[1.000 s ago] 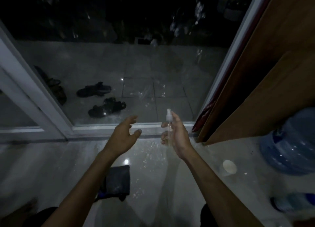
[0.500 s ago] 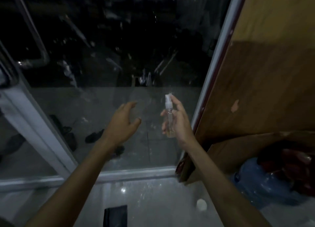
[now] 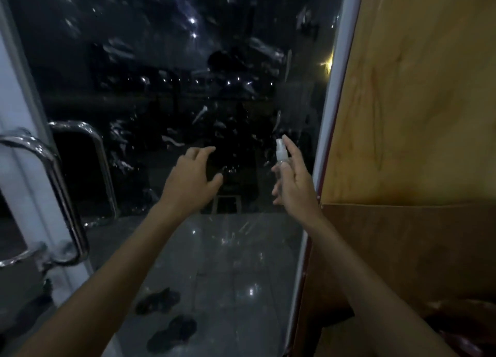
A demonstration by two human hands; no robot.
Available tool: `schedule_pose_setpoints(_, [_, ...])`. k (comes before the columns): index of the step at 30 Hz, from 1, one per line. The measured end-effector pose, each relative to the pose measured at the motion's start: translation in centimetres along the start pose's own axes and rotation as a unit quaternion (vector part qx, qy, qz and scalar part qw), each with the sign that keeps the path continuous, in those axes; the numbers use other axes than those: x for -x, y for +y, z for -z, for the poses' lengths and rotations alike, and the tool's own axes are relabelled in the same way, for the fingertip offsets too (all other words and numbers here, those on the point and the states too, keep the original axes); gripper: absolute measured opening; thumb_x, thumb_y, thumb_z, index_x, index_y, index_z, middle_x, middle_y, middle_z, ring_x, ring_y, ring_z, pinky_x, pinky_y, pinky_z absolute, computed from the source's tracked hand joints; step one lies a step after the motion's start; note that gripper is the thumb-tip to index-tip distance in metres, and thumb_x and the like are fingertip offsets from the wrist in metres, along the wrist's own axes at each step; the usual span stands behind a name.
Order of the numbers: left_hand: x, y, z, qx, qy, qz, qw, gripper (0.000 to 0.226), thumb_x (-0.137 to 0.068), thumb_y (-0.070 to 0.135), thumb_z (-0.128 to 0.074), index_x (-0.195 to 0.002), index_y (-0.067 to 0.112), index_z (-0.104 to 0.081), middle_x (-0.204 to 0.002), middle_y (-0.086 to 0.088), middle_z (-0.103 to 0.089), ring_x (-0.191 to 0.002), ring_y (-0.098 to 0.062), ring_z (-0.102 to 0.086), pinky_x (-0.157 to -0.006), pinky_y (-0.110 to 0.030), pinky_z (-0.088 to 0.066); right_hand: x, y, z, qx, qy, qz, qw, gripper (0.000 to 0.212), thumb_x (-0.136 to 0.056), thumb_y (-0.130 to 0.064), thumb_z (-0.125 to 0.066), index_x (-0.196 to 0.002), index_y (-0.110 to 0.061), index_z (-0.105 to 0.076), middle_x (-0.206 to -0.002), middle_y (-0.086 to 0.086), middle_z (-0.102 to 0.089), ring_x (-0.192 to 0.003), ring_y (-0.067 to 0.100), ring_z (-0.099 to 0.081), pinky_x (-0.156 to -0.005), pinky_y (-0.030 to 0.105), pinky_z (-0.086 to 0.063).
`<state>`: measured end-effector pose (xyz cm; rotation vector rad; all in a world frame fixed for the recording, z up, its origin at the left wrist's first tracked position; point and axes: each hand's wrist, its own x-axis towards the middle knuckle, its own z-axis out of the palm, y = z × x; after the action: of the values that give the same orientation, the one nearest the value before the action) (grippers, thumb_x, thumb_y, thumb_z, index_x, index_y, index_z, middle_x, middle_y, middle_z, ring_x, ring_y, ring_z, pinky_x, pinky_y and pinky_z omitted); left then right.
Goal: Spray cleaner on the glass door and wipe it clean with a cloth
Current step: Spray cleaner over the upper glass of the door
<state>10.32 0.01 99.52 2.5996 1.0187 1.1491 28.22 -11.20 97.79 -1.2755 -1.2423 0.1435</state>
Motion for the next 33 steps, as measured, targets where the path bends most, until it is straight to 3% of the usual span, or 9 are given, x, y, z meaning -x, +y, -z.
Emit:
schedule_pose_setpoints(7, [-4.9, 0.4, 6.0, -0.052, 0.052, -0.026, 0.997, 0.064, -0.089, 0.031, -0.059, -0.145, 0.014, -0.033, -0.144, -0.012, -0.036, -0.126, -0.030, -0.040, -0.100, -0.042, -0.043, -5.5, -3.6, -0.4, 0.093, 0.038, 0.113, 0.989, 0.052, -0.101, -0.028, -0.037, -0.145, -0.052, -0.022, -0.100, 0.003, -0.051, -0.077, 0.011, -0.052, -0.075, 0.039, -0.055])
schedule_pose_setpoints(11, [-7.3, -0.2, 8.2, -0.067, 0.066, -0.033, 0.995, 0.064, -0.089, 0.032, -0.059, -0.145, 0.013, -0.034, -0.143, -0.013, -0.037, -0.126, -0.032, -0.040, -0.099, -0.043, -0.043, -8.1, -5.3, -1.0, 0.125, 0.077, 0.146, 0.978, 0.057, -0.101, -0.021, -0.045, -0.152, -0.029, -0.021, -0.108, 0.001, -0.054, -0.071, 0.001, -0.050, -0.069, 0.016, -0.046])
schedule_pose_setpoints(13, [-8.5, -0.7, 9.0, -0.074, 0.070, -0.040, 0.994, 0.064, -0.088, 0.032, -0.060, -0.144, 0.013, -0.035, -0.142, -0.014, -0.039, -0.125, -0.032, -0.041, -0.098, -0.042, -0.043, -9.1, -6.2, -1.2, 0.139, 0.098, 0.149, 0.974, 0.059, -0.101, -0.023, -0.047, -0.153, -0.026, -0.020, -0.129, -0.001, -0.051, -0.083, -0.002, -0.053, -0.081, 0.021, -0.051])
schedule_pose_setpoints(15, [-9.7, -1.0, 9.7, -0.078, 0.074, -0.045, 0.993, 0.064, -0.087, 0.031, -0.061, -0.143, 0.013, -0.035, -0.141, -0.014, -0.039, -0.124, -0.031, -0.042, -0.098, -0.043, -0.043, -10.3, -7.0, -1.2, 0.152, 0.124, 0.149, 0.969, 0.060, -0.100, -0.026, -0.048, -0.153, -0.027, -0.020, -0.127, 0.001, -0.051, -0.088, 0.001, -0.052, -0.087, 0.031, -0.054])
schedule_pose_setpoints(20, [-12.4, -1.7, 10.8, -0.093, 0.081, -0.068, 0.990, 0.065, -0.086, 0.031, -0.060, -0.144, 0.015, -0.035, -0.141, -0.013, -0.039, -0.122, -0.030, -0.043, -0.098, -0.042, -0.043, -13.0, -8.5, -0.9, 0.209, 0.172, 0.128, 0.954, 0.067, -0.087, -0.042, -0.037, -0.151, -0.030, -0.020, -0.129, 0.012, -0.055, -0.090, 0.014, -0.057, -0.079, 0.046, -0.056])
schedule_pose_setpoints(23, [-14.2, -1.8, 11.2, -0.093, 0.090, -0.080, 0.988, 0.064, -0.086, 0.030, -0.060, -0.143, 0.015, -0.035, -0.141, -0.013, -0.039, -0.123, -0.030, -0.043, -0.098, -0.041, -0.042, -14.8, -8.7, -0.6, 0.226, 0.185, 0.149, 0.945, 0.063, -0.090, -0.040, -0.035, -0.151, -0.029, -0.021, -0.125, 0.014, -0.057, -0.083, 0.011, -0.051, -0.066, 0.033, -0.049])
schedule_pose_setpoints(27, [-17.0, -1.4, 11.2, -0.090, 0.105, -0.092, 0.986, 0.064, -0.086, 0.030, -0.060, -0.144, 0.015, -0.035, -0.141, -0.013, -0.039, -0.124, -0.031, -0.043, -0.098, -0.042, -0.043, -17.8, -8.6, 0.2, 0.240, 0.189, 0.196, 0.932, 0.057, -0.101, -0.024, -0.045, -0.153, -0.026, -0.022, -0.142, 0.004, -0.044, -0.096, -0.004, -0.043, -0.071, 0.007, -0.035])
schedule_pose_setpoints(30, [-19.1, -1.1, 11.1, -0.086, 0.124, -0.103, 0.983, 0.064, -0.086, 0.029, -0.060, -0.143, 0.014, -0.036, -0.139, -0.014, -0.040, -0.122, -0.031, -0.045, -0.096, -0.043, -0.045, -20.2, -8.7, 0.7, 0.221, 0.183, 0.232, 0.929, 0.064, -0.099, -0.017, -0.049, -0.153, -0.030, -0.018, -0.139, 0.006, -0.042, -0.077, -0.001, -0.049, -0.062, 0.005, -0.040])
schedule_pose_setpoints(33, [-21.0, -0.8, 11.1, -0.089, 0.140, -0.112, 0.980, 0.063, -0.085, 0.029, -0.061, -0.142, 0.014, -0.038, -0.138, -0.014, -0.041, -0.120, -0.031, -0.045, -0.094, -0.042, -0.044, -22.6, -8.7, 1.5, 0.232, 0.205, 0.249, 0.918, 0.070, -0.096, -0.011, -0.050, -0.154, -0.032, -0.016, -0.111, 0.002, -0.048, -0.058, 0.006, -0.044, -0.051, 0.011, -0.036])
